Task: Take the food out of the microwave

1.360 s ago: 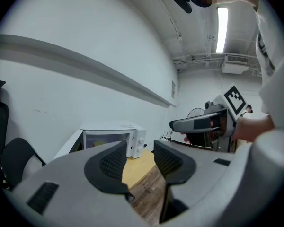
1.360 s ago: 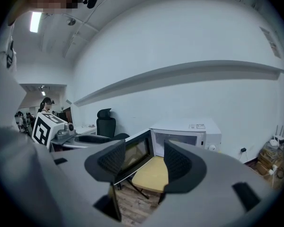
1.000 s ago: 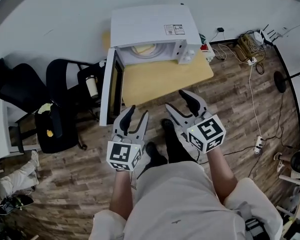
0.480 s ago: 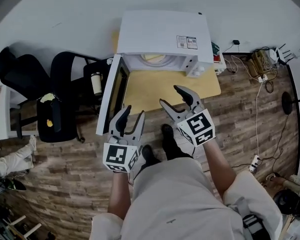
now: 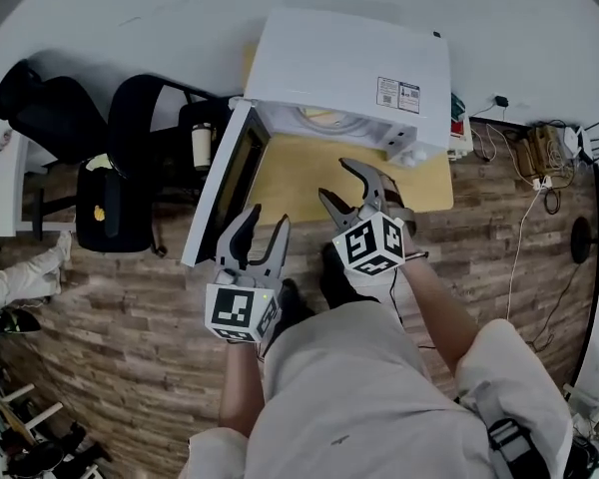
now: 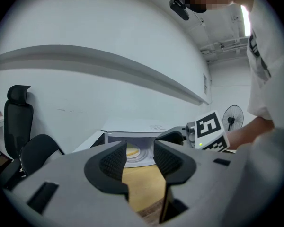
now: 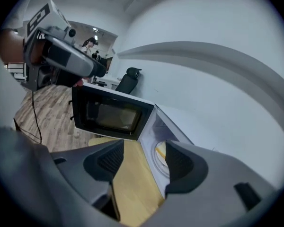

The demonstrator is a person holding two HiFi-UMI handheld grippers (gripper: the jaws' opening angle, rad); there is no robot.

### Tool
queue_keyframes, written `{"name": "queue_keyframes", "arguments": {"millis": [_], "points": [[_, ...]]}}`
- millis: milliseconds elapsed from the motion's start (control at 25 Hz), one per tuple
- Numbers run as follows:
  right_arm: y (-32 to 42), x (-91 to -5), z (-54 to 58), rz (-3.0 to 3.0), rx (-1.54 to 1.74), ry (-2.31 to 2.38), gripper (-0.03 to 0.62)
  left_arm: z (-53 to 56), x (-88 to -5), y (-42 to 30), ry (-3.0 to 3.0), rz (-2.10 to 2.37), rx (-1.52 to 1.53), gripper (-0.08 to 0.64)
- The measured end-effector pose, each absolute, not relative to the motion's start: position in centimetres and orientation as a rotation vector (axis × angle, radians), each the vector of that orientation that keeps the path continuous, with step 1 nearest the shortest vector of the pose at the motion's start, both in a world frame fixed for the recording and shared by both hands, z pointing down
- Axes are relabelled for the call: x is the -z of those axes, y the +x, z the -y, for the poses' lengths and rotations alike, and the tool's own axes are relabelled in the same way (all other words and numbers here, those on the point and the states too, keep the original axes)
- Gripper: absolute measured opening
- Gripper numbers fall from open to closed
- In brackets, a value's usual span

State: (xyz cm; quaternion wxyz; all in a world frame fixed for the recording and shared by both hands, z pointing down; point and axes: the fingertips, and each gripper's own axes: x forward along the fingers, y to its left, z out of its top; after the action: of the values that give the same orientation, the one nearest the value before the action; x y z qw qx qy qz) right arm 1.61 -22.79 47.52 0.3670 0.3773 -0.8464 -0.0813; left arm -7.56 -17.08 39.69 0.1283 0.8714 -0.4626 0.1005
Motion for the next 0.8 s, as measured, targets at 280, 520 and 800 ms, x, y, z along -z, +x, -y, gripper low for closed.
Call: {"name": "queue_keyframes", "arguments": {"millis": [280,520,800], "points": [[2.5,-51.8,25.6,2.090,0.292,0.848,0.268,17.5,-41.0,-7.4,2.459,1.433,-0.294,0.158],[3.0,-55.6,27.4,1.998,0.345,0.796,0.287,17.7,-42.2,-7.4,2.402,1.492,-0.310,0.158],[3.5,-59.2,29.8,1.921,0.381,0.736,0.305,17.8,-43.6,-7.2,2.380,1.500,-0.334,0.158]]}}
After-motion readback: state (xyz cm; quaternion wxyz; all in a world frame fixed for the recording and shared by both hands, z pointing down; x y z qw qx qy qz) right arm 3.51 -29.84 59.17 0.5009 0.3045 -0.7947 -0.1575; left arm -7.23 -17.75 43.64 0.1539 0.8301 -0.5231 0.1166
